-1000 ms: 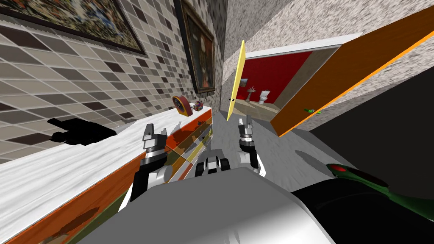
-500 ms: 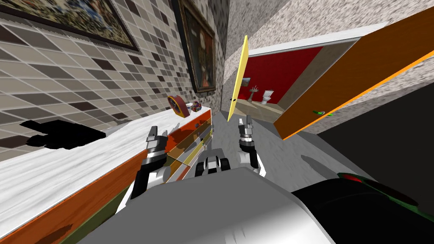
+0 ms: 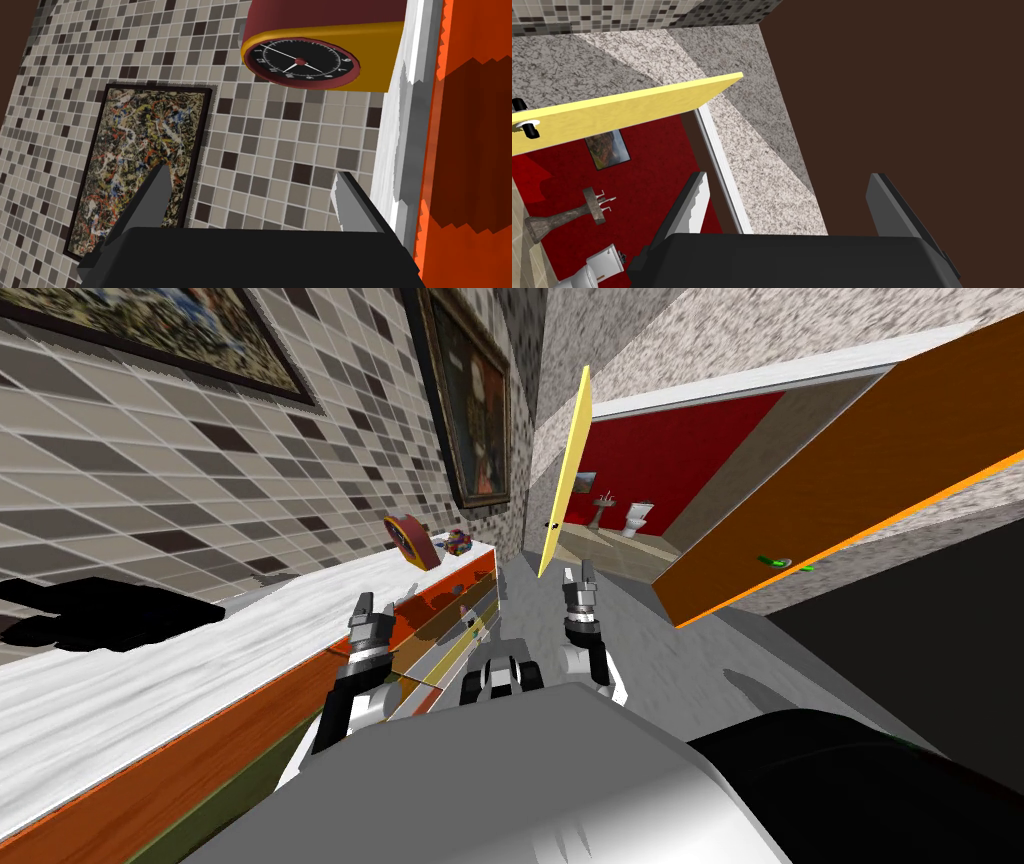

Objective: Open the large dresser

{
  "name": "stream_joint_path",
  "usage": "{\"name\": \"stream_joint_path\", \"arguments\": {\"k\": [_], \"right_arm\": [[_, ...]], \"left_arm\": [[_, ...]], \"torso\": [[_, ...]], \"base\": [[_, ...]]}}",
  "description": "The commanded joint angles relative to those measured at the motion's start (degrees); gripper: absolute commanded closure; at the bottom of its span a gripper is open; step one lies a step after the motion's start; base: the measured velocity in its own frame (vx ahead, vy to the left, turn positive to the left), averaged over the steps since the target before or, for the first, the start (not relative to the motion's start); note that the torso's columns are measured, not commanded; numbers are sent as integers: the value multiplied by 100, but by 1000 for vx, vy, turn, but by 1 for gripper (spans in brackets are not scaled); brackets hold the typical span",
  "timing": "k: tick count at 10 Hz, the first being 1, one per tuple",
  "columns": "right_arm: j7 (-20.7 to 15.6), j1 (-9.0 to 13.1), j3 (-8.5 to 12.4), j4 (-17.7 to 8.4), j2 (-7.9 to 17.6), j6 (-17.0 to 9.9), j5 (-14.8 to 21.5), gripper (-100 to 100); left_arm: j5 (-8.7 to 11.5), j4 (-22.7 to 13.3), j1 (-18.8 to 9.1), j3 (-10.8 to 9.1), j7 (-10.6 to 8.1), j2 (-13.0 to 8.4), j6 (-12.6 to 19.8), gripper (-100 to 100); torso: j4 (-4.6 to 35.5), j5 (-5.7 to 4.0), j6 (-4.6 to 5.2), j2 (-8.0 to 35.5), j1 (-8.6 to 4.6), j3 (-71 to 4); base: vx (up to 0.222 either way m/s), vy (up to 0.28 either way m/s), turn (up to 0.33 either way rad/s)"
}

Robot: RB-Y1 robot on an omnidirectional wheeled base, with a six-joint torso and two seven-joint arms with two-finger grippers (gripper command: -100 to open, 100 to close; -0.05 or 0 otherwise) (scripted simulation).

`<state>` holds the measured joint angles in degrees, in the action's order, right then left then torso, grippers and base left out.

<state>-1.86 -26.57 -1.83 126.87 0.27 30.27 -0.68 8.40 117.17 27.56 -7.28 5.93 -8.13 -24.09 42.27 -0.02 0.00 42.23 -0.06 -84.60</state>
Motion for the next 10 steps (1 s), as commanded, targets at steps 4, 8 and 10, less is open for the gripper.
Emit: {"name": "stream_joint_path", "arguments": {"k": [4, 8, 10], "right_arm": [[0, 0, 0, 0, 0, 0, 0, 0], [0, 1, 0, 0, 0, 0, 0, 0], [0, 0, 0, 0, 0, 0, 0, 0]], "left_arm": [[97, -572, -84, -159, -53, -38, -101, -100], [181, -1019, -149, -295, -104, -125, -187, -100], [216, -1203, -175, -352, -125, -149, -223, -100]], "torso": [[2, 3, 0, 8, 8, 5], [-20, 16, 15, -44, 21, -22], [-16, 14, 23, -43, 26, -24]], "base": [[89, -95, 62], [89, -112, 62], [87, -105, 57]]}}
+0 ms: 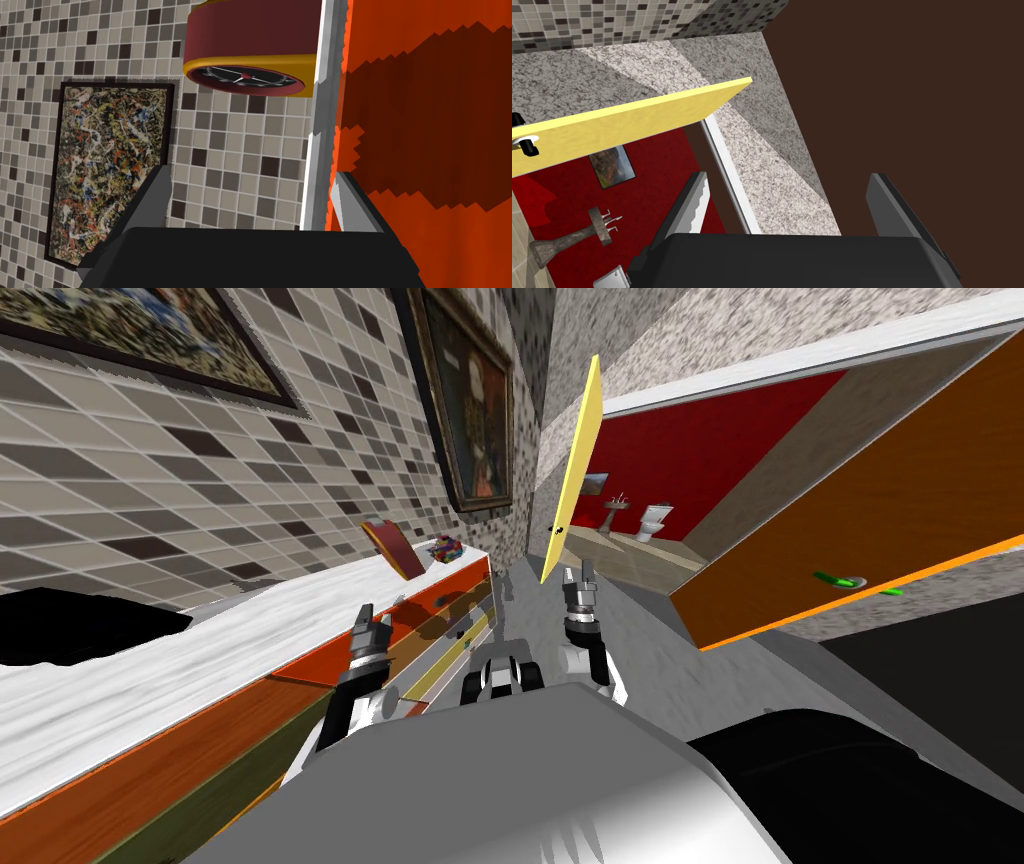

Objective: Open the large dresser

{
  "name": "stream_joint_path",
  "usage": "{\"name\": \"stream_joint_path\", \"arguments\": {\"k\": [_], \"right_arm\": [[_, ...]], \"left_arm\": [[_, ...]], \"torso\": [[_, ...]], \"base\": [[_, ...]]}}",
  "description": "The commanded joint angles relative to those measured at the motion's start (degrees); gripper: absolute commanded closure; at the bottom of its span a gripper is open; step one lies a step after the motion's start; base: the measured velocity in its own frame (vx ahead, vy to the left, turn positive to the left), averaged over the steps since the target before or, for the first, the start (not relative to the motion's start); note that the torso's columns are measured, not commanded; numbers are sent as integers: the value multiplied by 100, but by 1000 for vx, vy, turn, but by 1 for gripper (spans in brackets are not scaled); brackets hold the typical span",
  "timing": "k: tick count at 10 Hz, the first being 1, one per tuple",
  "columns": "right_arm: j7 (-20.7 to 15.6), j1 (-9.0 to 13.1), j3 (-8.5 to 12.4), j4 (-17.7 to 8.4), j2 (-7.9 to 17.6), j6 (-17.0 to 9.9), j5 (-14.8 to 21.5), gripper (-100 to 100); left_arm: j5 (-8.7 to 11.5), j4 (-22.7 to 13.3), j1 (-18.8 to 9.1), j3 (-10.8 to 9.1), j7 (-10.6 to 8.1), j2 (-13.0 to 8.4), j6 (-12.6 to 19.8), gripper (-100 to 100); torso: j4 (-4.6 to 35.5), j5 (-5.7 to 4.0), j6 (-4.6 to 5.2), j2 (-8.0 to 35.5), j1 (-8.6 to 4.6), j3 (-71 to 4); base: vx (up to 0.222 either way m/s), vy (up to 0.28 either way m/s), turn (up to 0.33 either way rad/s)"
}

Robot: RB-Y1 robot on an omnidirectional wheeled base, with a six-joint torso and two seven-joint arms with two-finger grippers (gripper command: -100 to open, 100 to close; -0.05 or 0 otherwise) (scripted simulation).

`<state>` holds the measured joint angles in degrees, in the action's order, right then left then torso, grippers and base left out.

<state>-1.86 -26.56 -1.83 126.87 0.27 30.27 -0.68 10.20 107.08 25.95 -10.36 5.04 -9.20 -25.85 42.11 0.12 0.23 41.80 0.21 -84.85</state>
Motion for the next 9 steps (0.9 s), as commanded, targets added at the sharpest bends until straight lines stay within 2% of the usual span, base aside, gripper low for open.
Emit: {"name": "stream_joint_path", "arguments": {"k": [1, 5, 6, 9], "right_arm": [[0, 0, 0, 0, 0, 0, 0, 0], [0, 0, 0, 0, 0, 0, 0, 0], [0, 0, 0, 0, 0, 0, 0, 0], [0, -1, 0, 0, 0, 0, 0, 0]], "left_arm": [[55, -292, -28, -74, -47, -49, -67, -100], [137, -720, -88, -207, -96, -38, -153, -100], [182, -951, -121, -280, -122, 13, -200, -100], [249, -1291, -169, -387, -161, 165, -270, -100]], "torso": [[-1, 3, -2, -2, 5, -1], [-7, 6, -1, -13, 2, -5], [-9, 7, 3, -21, 2, -10], [17, -8, -17, 45, -6, 27]], "base": [[94, -81, 44], [84, -112, 64], [143, -199, 97], [129, -155, 74]]}}
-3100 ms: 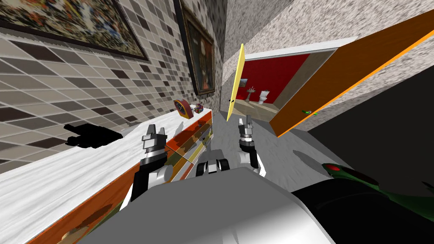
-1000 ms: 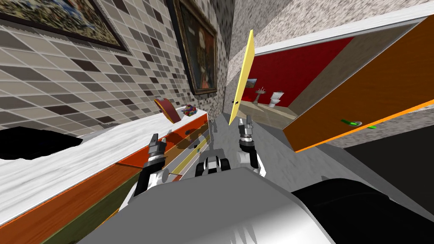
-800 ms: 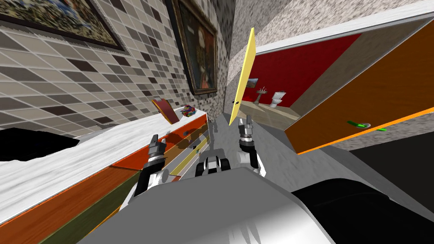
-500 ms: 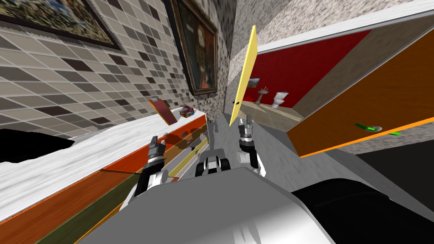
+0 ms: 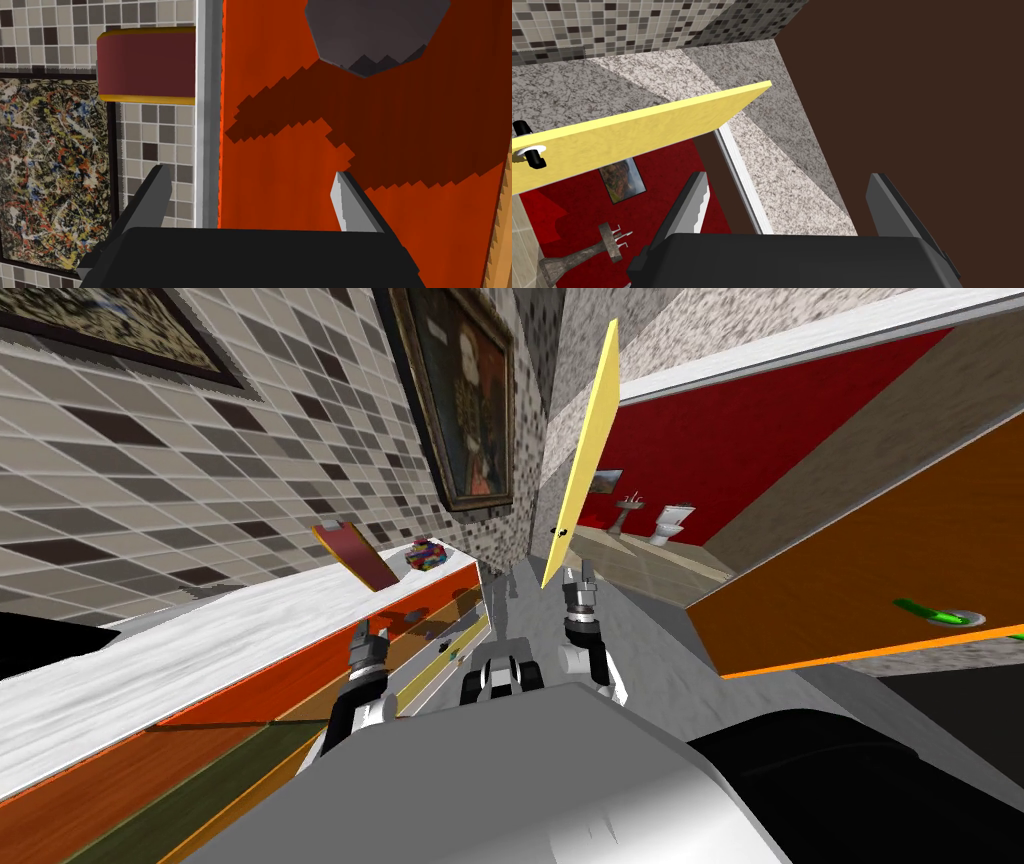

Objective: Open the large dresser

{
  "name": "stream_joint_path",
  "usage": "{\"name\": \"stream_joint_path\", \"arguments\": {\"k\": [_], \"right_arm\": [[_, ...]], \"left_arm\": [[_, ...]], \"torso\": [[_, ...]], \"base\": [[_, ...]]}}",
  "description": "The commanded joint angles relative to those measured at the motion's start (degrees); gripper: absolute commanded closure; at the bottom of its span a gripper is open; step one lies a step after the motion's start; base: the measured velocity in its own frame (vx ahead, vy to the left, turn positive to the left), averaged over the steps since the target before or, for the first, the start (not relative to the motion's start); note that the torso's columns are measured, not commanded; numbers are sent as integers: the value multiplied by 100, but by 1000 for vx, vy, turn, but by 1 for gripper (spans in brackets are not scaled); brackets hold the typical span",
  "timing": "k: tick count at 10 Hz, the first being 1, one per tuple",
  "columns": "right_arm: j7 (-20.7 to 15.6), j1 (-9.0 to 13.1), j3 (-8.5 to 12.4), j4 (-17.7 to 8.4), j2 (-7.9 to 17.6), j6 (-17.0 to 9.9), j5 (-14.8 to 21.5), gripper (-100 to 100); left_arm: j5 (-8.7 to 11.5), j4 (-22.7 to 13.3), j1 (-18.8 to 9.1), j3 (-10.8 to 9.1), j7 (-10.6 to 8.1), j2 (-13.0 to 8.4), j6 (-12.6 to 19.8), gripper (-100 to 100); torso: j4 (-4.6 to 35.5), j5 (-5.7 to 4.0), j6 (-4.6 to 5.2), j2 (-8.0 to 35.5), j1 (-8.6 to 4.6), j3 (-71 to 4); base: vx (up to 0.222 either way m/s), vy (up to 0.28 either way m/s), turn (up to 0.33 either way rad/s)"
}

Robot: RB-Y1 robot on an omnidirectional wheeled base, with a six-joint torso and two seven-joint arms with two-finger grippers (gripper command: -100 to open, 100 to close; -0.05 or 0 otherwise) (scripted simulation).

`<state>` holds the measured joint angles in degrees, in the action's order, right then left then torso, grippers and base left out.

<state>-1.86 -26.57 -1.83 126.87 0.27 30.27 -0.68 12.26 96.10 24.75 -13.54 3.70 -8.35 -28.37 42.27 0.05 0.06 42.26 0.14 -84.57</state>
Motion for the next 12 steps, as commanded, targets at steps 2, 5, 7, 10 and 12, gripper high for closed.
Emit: {"name": "stream_joint_path", "arguments": {"k": [2, 5, 7, 10, 12], "right_arm": [[0, 1, 0, 0, 0, 0, 0, 0], [0, 1, 0, 0, 1, 0, 0, 0], [0, 2, 1, 0, 1, 0, 0, 0], [0, 2, 1, -1, 1, -1, 0, 0], [0, 4, 1, -1, 1, -1, 0, 0]], "left_arm": [[83, -395, -76, -133, -50, 257, -60, -100], [129, -628, -109, -208, -77, 684, -109, -100], [146, -712, -120, -235, -87, 1008, -127, -100], [217, -848, -338, -323, 59, 1048, -92, -100], [288, -1013, -584, -418, 210, 1048, -62, -100]], "torso": [[6, -1, -4, 19, -5, 11], [1, -4, -5, 3, -10, 1], [2, -4, -6, 8, -12, 3], [3, -1, -6, 10, -1, 5], [8, -2, -5, 28, -6, 16]], "base": [[80, -115, 48], [69, -82, 50], [38, -67, 24], [-4, -19, -15], [-91, 15, -61]]}}
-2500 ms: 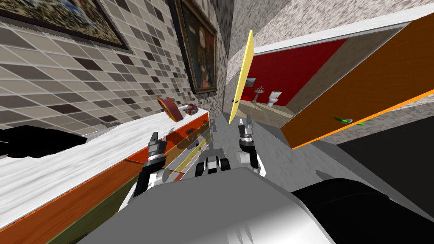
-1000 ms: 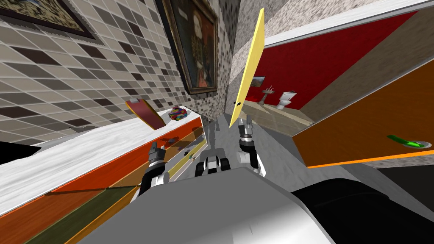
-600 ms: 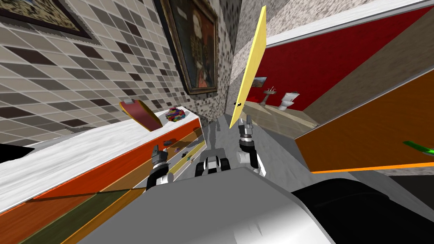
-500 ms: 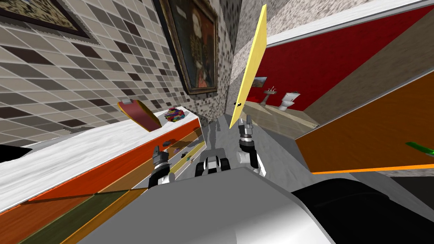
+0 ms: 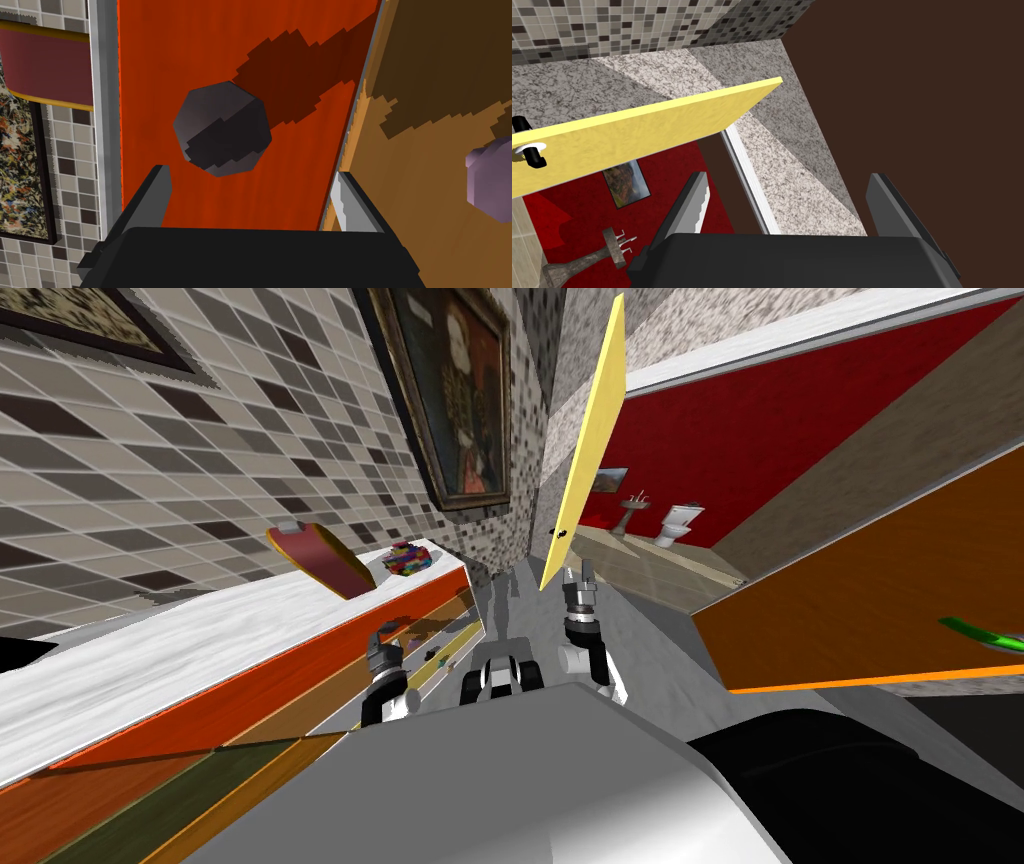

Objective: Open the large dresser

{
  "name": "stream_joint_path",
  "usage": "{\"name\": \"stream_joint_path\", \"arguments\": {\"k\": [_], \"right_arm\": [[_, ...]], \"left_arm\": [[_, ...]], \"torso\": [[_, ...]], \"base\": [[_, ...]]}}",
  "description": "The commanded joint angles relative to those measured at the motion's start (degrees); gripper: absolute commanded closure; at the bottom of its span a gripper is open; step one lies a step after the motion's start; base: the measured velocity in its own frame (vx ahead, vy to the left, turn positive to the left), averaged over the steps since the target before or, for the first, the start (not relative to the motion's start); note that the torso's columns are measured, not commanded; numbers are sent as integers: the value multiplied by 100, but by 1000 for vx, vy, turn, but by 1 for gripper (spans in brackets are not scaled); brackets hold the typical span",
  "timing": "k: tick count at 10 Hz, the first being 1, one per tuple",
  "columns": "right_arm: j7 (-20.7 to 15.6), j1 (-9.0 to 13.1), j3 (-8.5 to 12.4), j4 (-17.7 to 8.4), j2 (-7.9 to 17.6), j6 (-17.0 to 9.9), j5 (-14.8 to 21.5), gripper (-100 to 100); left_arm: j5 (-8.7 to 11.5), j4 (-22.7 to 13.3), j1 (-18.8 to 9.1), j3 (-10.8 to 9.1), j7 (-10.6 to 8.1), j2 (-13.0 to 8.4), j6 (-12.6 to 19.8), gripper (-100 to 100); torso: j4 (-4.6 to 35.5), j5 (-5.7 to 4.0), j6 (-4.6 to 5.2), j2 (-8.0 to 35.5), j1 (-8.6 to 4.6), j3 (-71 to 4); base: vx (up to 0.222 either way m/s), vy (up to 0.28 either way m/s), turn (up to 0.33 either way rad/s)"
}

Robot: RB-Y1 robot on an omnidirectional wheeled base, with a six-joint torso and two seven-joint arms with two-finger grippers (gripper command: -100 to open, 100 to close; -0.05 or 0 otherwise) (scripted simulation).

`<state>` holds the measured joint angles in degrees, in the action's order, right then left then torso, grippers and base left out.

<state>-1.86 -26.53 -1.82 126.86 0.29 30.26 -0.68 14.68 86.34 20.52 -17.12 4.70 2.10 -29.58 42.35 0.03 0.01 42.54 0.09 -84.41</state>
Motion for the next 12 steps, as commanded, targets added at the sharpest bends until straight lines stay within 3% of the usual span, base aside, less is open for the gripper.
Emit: {"name": "stream_joint_path", "arguments": {"k": [1, 3, 4, 7, 8, 10, 11, 12], "right_arm": [[0, -1, 0, 0, 0, 0, 0, 0], [0, 0, 0, 0, 0, 0, 0, 0], [0, 0, 0, 0, 0, 0, 0, 0], [0, -2, 0, 0, 0, 0, 0, 0], [0, -1, 0, 0, 0, 0, 0, 0], [0, -1, 0, 0, 0, 0, 0, 0], [0, 0, 0, 0, 0, 0, 0, 0], [0, -1, 0, 0, 0, 0, 0, 0]], "left_arm": [[116, -203, -407, -154, 261, 3, 89, -100], [257, -533, -793, -342, 563, 3, 148, -100], [257, -533, -899, -342, 563, 3, 148, -100], [398, -863, -1374, -531, 865, 2, 207, -100], [398, -863, -1391, -531, 865, 2, 207, -100], [540, -1193, -1804, -720, 1167, 2, 267, -100], [540, -1193, -1883, -720, 1167, 2, 267, -100], [610, -1359, -2083, -814, 1318, 2, 296, -100]], "torso": [[-3, -2, -2, -16, -4, -8], [-6, -2, 0, -22, -8, -14], [-5, -3, -1, -18, -10, -11], [-11, -3, -2, -39, -8, -25], [-7, -3, 0, -27, -10, -17], [-5, -3, 0, -20, -9, -12], [-3, -2, 0, -12, -6, -7], [-5, -3, -2, -20, -8, -12]], "base": [[-87, 29, -50], [-123, 28, -96], [-82, 18, -22], [-52, 20, -45], [-55, 9, -32], [-84, 17, -71], [-85, 16, -38], [-73, 11, -61]]}}
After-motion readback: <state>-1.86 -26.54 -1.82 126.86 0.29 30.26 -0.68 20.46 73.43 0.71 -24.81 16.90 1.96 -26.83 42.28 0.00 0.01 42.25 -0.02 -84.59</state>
